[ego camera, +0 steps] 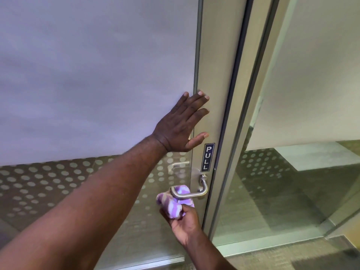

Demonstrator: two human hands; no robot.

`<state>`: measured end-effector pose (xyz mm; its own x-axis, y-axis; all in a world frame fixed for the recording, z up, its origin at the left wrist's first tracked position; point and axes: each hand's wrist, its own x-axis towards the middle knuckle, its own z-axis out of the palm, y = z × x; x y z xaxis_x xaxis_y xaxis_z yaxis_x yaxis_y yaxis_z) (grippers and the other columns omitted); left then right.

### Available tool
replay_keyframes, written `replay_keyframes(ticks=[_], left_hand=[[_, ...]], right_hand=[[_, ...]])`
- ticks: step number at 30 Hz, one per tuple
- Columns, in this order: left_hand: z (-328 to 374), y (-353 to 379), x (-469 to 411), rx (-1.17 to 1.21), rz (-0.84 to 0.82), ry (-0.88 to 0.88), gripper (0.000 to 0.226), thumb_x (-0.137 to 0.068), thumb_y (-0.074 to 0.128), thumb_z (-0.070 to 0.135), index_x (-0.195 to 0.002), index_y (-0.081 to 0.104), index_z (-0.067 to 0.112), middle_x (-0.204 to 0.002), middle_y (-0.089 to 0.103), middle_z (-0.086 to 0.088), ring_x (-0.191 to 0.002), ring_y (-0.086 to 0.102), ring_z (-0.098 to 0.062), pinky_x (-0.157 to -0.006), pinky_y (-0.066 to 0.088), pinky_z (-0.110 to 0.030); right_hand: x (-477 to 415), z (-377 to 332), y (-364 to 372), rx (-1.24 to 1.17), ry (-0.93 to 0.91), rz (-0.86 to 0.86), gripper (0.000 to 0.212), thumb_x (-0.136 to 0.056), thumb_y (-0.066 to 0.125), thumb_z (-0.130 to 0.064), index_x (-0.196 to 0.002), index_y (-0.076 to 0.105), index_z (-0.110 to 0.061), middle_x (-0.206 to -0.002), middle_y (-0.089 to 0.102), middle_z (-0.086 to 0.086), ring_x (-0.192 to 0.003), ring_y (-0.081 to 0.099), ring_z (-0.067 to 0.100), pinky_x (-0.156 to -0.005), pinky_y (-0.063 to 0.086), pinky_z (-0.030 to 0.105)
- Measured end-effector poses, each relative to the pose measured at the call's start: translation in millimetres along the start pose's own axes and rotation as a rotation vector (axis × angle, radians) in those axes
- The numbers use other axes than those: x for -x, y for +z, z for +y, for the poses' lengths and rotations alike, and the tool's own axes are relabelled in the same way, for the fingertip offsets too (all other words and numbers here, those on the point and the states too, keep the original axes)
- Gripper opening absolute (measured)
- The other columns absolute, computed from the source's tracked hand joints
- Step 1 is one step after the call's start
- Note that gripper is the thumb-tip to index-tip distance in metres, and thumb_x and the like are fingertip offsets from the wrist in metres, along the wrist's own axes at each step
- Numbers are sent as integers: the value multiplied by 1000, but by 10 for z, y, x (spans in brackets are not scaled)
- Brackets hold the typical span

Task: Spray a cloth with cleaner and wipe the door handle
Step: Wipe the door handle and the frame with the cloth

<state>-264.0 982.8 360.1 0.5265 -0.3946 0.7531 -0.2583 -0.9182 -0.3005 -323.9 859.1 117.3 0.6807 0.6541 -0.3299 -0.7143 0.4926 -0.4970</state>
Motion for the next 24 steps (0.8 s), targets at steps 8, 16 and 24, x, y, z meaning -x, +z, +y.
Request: replay_keyframes(ticks=[8, 16, 24], left_hand=[[6, -9, -2, 9, 4, 0, 56, -94, 65, 42, -130, 62, 0, -155, 47, -23, -151, 36, -38, -126, 22, -57], [4, -22, 3, -4, -17, 2, 57, -95, 62, 44, -131, 62, 0, -156, 45, -23, -152, 34, -39, -126, 23, -58], [18, -15, -1, -7, 1, 1, 56, -95, 62, 43, -131, 62, 0, -156, 46, -23, -151, 36, -39, -126, 23, -58]], right_hand=[[-70, -362, -269, -46, -141, 331, 28, -82, 34, 12, -89, 56, -3, -69, 34, -1, -40, 22, 5, -39, 20, 9], [-87, -494, -313, -68, -325, 596, 29, -88, 50, 18, -79, 53, -10, -66, 37, -1, -39, 29, 8, -39, 27, 14], [-110, -844, -476, 928, -725, 650, 33, -72, 91, -19, -97, 68, -21, -99, 66, 8, -82, 67, 28, -76, 57, 43]])
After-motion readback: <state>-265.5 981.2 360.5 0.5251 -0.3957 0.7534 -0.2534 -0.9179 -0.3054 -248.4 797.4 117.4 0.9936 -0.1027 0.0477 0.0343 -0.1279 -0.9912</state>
